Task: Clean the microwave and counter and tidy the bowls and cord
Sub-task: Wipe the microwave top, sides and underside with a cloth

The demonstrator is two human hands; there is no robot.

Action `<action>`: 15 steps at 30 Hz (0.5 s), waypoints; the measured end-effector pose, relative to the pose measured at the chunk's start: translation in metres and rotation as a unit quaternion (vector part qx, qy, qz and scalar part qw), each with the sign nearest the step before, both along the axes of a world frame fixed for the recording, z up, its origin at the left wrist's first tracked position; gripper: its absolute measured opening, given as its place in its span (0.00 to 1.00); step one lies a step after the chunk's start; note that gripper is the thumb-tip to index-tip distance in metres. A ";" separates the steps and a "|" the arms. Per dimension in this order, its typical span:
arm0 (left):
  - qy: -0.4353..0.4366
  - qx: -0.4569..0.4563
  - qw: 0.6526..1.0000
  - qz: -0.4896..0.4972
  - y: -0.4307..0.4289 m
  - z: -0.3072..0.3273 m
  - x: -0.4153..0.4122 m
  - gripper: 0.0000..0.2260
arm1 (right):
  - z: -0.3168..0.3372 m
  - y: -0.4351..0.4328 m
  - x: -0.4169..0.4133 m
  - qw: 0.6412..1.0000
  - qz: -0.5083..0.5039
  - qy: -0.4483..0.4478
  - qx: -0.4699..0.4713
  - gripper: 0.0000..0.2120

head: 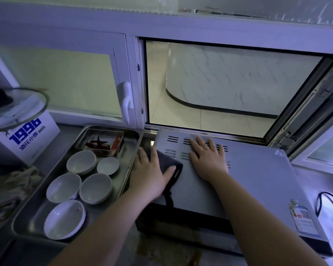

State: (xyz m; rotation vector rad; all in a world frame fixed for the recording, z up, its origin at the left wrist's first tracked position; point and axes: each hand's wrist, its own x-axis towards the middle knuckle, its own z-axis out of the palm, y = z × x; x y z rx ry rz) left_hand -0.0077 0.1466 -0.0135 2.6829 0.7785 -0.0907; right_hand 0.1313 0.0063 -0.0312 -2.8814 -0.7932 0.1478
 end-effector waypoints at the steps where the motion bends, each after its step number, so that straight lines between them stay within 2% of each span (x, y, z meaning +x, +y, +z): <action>1: 0.001 -0.012 1.000 0.011 0.007 0.000 0.021 0.41 | 0.000 -0.001 -0.001 1.000 -0.001 -0.001 0.002 0.25; 5: 0.001 -0.042 0.998 0.055 0.035 -0.003 0.110 0.41 | 0.000 -0.001 -0.001 1.000 -0.003 0.000 0.015 0.25; 8: 0.025 -0.045 0.996 0.074 0.046 -0.004 0.145 0.40 | 0.000 -0.001 0.001 1.000 -0.003 0.004 0.016 0.25; 11: -0.008 -0.053 0.997 0.056 0.043 -0.005 0.133 0.40 | 0.001 -0.001 0.002 1.000 -0.004 0.005 0.018 0.25; 15: -0.056 -0.084 0.995 0.023 0.030 -0.005 0.053 0.39 | 0.001 -0.001 0.002 1.000 -0.003 0.011 0.014 0.25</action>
